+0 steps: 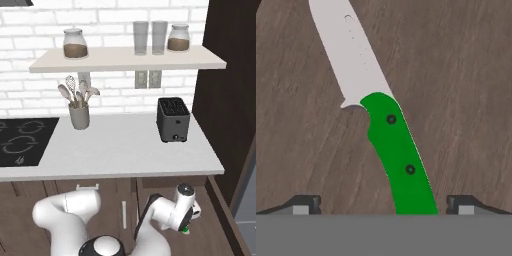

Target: Pick up the knife from the drawer and place it on the cutting board. Then place the meat from the plate to the cutting board.

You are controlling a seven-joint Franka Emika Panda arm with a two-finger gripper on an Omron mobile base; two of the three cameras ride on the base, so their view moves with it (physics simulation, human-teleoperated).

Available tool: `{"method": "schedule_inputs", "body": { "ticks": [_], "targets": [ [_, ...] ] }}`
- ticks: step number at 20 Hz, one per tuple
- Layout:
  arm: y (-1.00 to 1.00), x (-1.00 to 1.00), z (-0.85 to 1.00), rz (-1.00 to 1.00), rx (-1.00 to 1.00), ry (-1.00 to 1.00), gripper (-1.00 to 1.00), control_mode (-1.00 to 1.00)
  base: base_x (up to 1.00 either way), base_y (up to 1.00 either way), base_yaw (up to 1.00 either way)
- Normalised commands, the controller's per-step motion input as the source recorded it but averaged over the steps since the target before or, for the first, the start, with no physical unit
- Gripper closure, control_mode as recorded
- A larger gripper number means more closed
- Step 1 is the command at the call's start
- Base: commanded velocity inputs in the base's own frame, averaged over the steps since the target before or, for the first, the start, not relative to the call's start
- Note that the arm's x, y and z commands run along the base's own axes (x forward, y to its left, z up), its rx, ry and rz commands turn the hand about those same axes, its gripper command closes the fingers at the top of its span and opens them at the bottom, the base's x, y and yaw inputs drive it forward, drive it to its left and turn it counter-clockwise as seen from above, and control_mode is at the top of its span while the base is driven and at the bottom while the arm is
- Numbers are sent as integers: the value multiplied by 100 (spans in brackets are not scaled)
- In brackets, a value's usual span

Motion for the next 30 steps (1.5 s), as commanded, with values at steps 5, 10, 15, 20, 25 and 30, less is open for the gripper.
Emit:
{"method": "schedule_inputs", "body": {
  "ticks": [5, 10, 15, 20, 25, 30],
  "targets": [
    [-7, 62, -9, 18, 1, 0, -100, -100, 0, 0, 0],
    [-10, 24, -15, 14, 0, 0, -100, -100, 0, 0, 0],
    [-3, -10, -45, 11, 0, -1, -100, -100, 0, 0, 0],
    [-9, -51, -32, 5, 0, -3, -100, -100, 0, 0, 0],
    [0, -11, -60, 2, -5, 6, 100, -100, 0, 0, 0],
    [0, -14, -36, 3, 0, 2, 100, -100, 0, 0, 0]
  ]
}}
